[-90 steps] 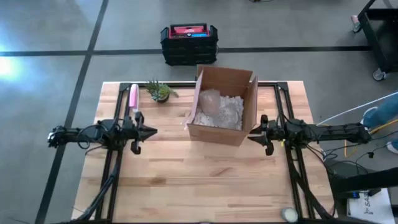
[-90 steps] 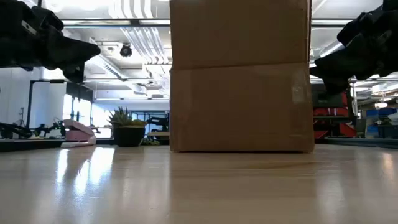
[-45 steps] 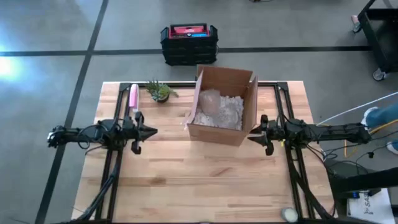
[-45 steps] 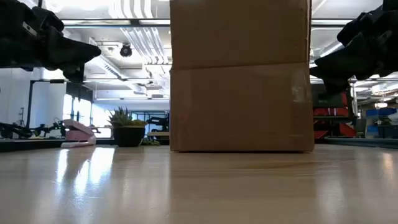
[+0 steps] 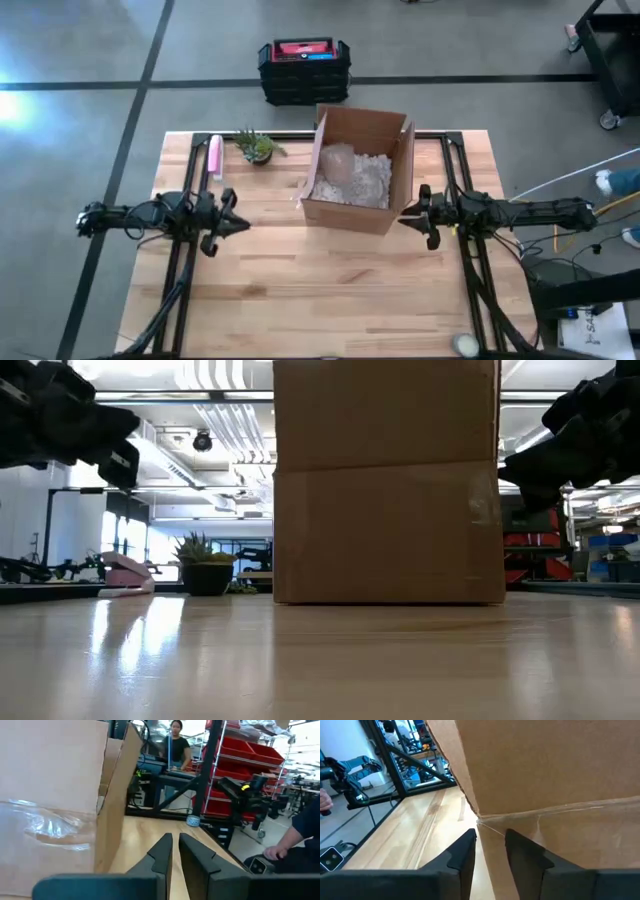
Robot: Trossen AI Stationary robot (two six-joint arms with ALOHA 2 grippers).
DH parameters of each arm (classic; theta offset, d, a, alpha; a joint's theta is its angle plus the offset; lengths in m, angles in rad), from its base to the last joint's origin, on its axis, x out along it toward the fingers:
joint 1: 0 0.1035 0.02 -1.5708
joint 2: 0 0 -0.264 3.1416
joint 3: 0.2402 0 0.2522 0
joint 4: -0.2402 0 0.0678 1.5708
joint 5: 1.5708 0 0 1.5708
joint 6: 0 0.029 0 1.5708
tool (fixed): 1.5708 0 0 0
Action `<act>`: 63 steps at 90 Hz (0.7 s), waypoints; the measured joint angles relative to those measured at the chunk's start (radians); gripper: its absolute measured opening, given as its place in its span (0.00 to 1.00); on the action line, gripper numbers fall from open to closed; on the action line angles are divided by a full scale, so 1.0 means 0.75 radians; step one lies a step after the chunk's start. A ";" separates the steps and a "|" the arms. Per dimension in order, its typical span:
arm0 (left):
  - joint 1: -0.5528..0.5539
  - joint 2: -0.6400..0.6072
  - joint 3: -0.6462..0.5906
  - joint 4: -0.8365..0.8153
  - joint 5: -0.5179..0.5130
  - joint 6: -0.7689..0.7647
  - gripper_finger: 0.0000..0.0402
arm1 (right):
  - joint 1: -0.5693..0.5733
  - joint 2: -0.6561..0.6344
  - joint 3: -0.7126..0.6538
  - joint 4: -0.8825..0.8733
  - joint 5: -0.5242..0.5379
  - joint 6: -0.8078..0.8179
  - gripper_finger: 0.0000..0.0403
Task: Wrap mug
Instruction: Return to Home Position
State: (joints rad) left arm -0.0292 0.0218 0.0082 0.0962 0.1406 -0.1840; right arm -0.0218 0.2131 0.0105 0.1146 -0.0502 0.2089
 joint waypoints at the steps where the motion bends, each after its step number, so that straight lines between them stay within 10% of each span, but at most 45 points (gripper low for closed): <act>1: 0.000 0.000 0.000 0.000 -0.004 0.002 0.05 | 0.000 0.000 0.000 0.000 0.000 0.000 0.22; 63: 0.000 0.015 0.000 -0.004 -0.035 0.014 0.05 | 0.000 0.000 0.000 0.000 -0.001 -0.001 0.09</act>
State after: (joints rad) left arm -0.0292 0.0329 0.0082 0.0932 0.1142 -0.1738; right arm -0.0216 0.2131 0.0105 0.1146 -0.0505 0.2085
